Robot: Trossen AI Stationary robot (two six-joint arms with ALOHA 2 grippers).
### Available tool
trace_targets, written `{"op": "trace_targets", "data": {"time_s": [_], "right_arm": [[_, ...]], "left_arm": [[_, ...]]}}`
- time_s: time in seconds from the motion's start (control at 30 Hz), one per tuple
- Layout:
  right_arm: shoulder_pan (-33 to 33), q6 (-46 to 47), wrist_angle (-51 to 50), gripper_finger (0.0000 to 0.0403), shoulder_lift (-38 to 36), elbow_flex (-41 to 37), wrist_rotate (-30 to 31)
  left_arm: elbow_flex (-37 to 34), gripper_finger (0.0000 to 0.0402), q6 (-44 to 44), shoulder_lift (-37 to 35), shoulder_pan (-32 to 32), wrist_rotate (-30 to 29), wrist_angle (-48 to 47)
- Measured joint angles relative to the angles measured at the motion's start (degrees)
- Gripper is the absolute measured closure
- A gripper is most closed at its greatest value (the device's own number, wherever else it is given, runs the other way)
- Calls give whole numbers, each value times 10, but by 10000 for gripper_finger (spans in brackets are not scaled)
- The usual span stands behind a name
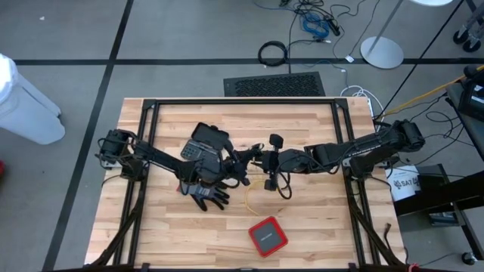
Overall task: Coil cords
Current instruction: Coil the yellow wire onto the spool
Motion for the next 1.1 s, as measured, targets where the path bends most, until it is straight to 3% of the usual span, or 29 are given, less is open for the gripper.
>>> {"op": "trace_targets", "data": {"time_s": [0.37,0.57,0.87,1.1], "right_arm": [[-4,22,-144,374,-14,40,-2],[-4,-4,-216,374,-34,50,-2],[-12,-52,-250,374,-44,50,6],[-23,-40,-274,374,-44,50,27]], "left_arm": [[-2,401,49,-16,-35,-30,-52],[-2,401,-4,-56,-47,-2,-106],[18,401,-171,-110,-33,118,-216],[24,401,-203,-111,-21,128,-230]]}}
